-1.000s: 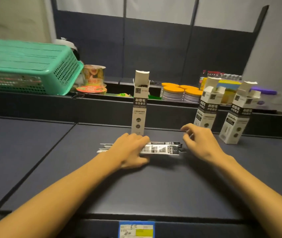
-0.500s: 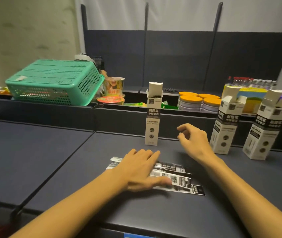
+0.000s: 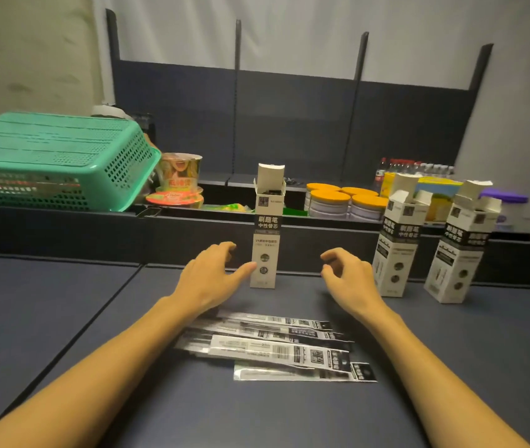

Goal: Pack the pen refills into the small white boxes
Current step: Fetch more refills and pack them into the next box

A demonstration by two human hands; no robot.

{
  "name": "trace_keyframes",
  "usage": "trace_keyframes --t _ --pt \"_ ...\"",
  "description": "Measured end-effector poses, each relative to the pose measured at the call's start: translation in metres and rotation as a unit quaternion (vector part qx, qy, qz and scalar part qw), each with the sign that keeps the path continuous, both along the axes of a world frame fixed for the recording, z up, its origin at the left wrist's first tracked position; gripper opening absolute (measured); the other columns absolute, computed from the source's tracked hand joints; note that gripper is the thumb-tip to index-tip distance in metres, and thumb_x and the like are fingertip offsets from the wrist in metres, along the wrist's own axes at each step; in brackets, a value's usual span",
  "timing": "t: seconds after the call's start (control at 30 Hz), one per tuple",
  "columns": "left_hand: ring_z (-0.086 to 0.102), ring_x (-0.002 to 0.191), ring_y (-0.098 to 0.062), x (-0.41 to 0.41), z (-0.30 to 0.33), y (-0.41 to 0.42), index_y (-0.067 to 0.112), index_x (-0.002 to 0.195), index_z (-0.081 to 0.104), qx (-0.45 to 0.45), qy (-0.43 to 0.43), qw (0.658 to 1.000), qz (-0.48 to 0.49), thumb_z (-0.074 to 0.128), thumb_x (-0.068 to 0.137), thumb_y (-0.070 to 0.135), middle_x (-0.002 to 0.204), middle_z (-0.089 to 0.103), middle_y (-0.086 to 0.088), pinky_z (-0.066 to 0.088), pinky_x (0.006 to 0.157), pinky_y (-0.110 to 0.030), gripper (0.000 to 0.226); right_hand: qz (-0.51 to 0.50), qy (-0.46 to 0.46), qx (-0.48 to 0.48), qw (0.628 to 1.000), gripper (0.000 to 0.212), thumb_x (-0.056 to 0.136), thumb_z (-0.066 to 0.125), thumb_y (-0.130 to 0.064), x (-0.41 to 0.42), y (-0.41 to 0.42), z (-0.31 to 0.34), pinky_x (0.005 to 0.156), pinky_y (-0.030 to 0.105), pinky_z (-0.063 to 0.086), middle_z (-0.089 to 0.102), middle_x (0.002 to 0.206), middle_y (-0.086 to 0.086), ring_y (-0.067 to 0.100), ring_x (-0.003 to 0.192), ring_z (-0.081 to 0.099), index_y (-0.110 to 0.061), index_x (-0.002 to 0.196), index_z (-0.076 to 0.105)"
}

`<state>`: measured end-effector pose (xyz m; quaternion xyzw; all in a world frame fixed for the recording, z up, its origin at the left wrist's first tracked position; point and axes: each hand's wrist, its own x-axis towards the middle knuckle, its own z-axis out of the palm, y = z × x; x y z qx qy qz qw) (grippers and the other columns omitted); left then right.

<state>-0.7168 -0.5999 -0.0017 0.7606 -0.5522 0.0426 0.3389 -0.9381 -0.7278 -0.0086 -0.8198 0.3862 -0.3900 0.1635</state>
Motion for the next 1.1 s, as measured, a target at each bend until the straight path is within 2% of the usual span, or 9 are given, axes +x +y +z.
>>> trace_keyframes --t 0.13,0.23,0.43,0.53,0.63,0.77,0.87,1.03,1.1 --pt "0.05 0.122 -0.02 0.004 0.011 -0.028 0.017 0.142 0.038 -0.014 0.138 0.989 -0.045 0.069 0.08 0.049 0.137 0.051 -0.003 0.045 0.1 -0.04 0.076 -0.01 0.013 -0.007 1.0 0.022 0.095 0.055 -0.02 -0.005 -0.003 -0.001 0.077 0.031 0.054 0.061 0.087 -0.012 0.005 0.081 0.059 -0.021 0.116 0.061" --pt "0.051 0.122 -0.019 0.008 0.011 -0.043 0.019 0.141 0.038 0.015 0.182 0.979 -0.091 0.073 0.077 0.045 0.138 0.051 0.0 0.045 0.101 -0.042 0.078 -0.012 0.02 -0.011 1.0 0.022 0.095 0.055 -0.022 -0.005 -0.003 0.0 0.078 0.034 0.055 0.061 0.088 -0.012 0.007 0.082 0.06 -0.022 0.115 0.061" --pt "0.06 0.107 -0.016 0.003 0.004 -0.053 0.017 0.126 0.052 -0.001 0.254 0.958 -0.13 0.074 0.08 0.032 0.122 0.063 -0.001 0.052 0.091 -0.037 0.053 -0.013 0.045 -0.01 0.999 0.021 0.095 0.055 -0.023 -0.008 -0.002 -0.002 0.079 0.033 0.056 0.062 0.092 -0.008 0.008 0.083 0.06 -0.021 0.116 0.061" --pt "0.062 0.103 -0.015 0.006 0.003 -0.046 0.018 0.118 0.056 -0.046 0.248 0.96 -0.122 0.079 0.076 0.028 0.114 0.066 0.001 0.053 0.089 -0.04 0.049 -0.007 0.044 -0.007 0.999 0.019 0.095 0.056 -0.024 -0.007 0.001 0.0 0.077 0.028 0.055 0.063 0.092 -0.008 0.007 0.083 0.06 -0.022 0.113 0.063" --pt "0.062 0.103 -0.016 0.014 0.001 -0.028 0.019 0.117 0.057 -0.104 0.211 0.967 -0.099 0.08 0.075 0.024 0.112 0.066 0.002 0.052 0.089 -0.036 0.049 0.03 0.051 0.01 0.998 0.014 0.094 0.058 -0.024 -0.004 0.009 0.007 0.068 0.011 0.046 0.065 0.09 -0.008 0.004 0.08 0.06 -0.022 0.105 0.066" --pt "0.06 0.1 -0.008 0.028 -0.005 0.003 0.02 0.119 0.057 -0.159 0.149 0.973 -0.075 0.081 0.073 0.022 0.108 0.064 0.008 0.045 0.082 -0.017 0.052 0.143 0.127 0.12 0.974 0.011 0.089 0.066 -0.031 -0.006 0.03 0.023 0.072 0.024 0.054 0.071 0.086 -0.002 0.013 0.08 0.067 -0.021 0.094 0.07" --pt "0.058 0.096 -0.003 0.035 -0.01 0.022 0.02 0.118 0.058 -0.177 0.113 0.976 -0.054 0.082 0.072 0.018 0.105 0.062 0.013 0.04 0.073 -0.004 0.052 0.193 0.144 0.179 0.954 0.017 0.084 0.072 -0.036 -0.014 0.039 0.037 0.069 0.026 0.051 0.072 0.084 0.004 0.014 0.074 0.065 -0.019 0.09 0.072" --pt "0.058 0.09 0.005 0.042 -0.016 0.037 0.02 0.114 0.059 -0.194 0.108 0.974 -0.034 0.082 0.072 0.016 0.101 0.063 0.013 0.038 0.071 0.003 0.048 0.273 0.282 0.276 0.877 0.029 0.077 0.08 -0.035 -0.032 0.046 0.05 0.077 0.029 0.048 0.07 0.096 0.009 0.008 0.078 0.06 -0.025 0.102 0.068" --pt "0.056 0.089 0.013 0.043 -0.016 0.039 0.022 0.114 0.06 -0.203 0.109 0.972 -0.032 0.082 0.072 0.017 0.1 0.063 0.015 0.039 0.072 0.002 0.049 0.266 0.313 0.271 0.87 0.025 0.077 0.081 -0.032 -0.031 0.047 0.048 0.076 0.024 0.047 0.069 0.097 0.009 0.005 0.076 0.058 -0.026 0.098 0.07"
